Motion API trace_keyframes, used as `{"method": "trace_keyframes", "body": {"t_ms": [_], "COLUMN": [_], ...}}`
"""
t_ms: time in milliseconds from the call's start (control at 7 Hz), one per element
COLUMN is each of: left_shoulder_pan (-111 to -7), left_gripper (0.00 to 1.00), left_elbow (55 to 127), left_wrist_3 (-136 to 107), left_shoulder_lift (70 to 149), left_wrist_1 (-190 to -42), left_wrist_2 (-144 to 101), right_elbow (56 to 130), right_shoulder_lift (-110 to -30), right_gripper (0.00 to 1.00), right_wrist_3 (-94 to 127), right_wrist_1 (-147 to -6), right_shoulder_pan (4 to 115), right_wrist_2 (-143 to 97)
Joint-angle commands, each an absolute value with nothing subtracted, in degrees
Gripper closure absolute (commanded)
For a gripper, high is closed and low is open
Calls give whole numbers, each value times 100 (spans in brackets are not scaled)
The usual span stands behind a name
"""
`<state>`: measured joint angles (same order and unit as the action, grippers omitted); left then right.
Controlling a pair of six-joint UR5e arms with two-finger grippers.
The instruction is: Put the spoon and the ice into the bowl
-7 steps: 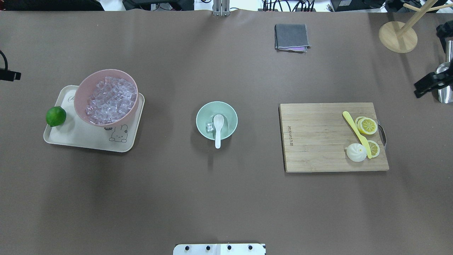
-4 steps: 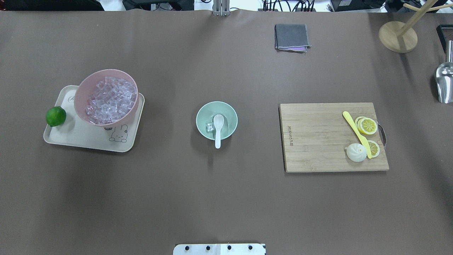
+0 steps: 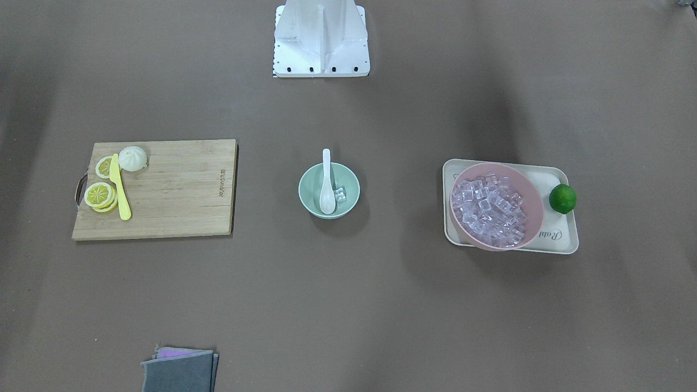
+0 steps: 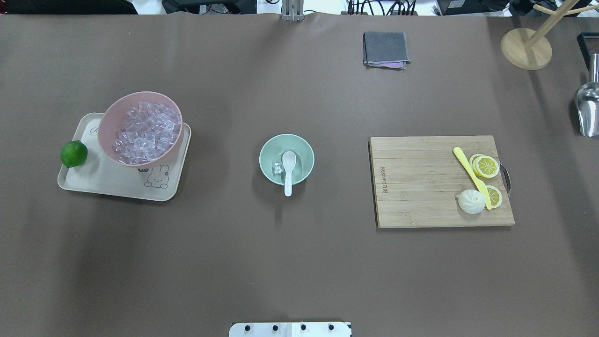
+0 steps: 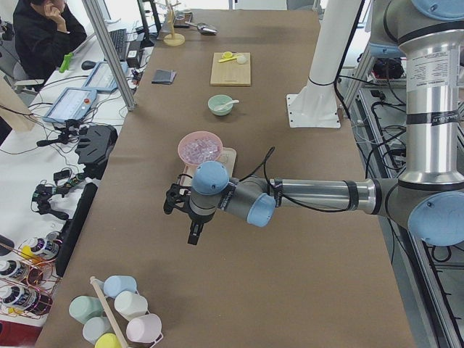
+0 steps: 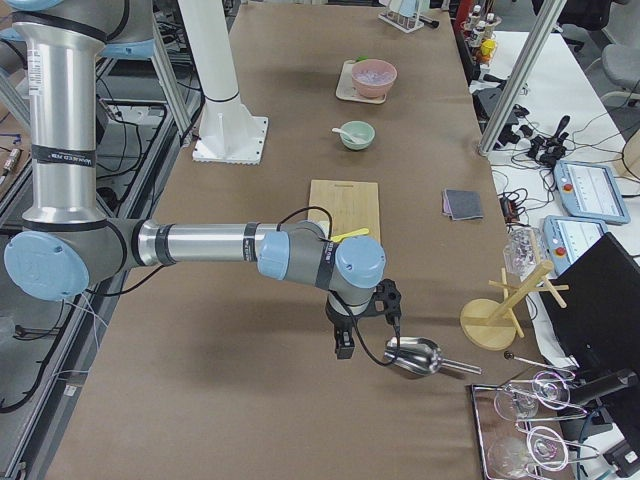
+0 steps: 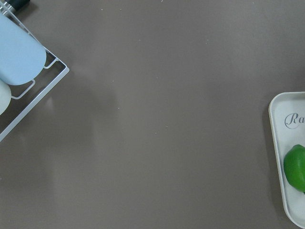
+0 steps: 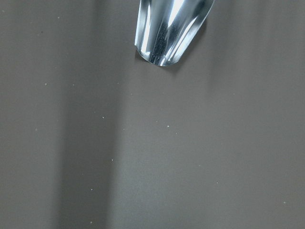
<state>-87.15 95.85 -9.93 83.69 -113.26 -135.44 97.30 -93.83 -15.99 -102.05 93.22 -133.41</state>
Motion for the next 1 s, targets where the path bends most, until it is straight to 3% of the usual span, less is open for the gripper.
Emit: {"method": "trace_keyframes", "body": {"t_ms": [0,857], "left_shoulder_pan": [-8710,-8701], "left_gripper": [2,2], "left_elbow": [9554,9668], "left_wrist_3": [-993,-993], "left_shoulder_lift": [8315,8762], "left_wrist_1": [-11329,-10530], "left_wrist_2": [-13535,-13413], "right_elbow": [9773,9844], "right_shoulder_lift": [-9335,-8991], "right_gripper": [0,0], "right_wrist_3": [-1504,-571], "right_wrist_1": [-10195,-10195], "right_shoulder_pan": [9334,9176], "right_wrist_2": [-13333,-13333]}}
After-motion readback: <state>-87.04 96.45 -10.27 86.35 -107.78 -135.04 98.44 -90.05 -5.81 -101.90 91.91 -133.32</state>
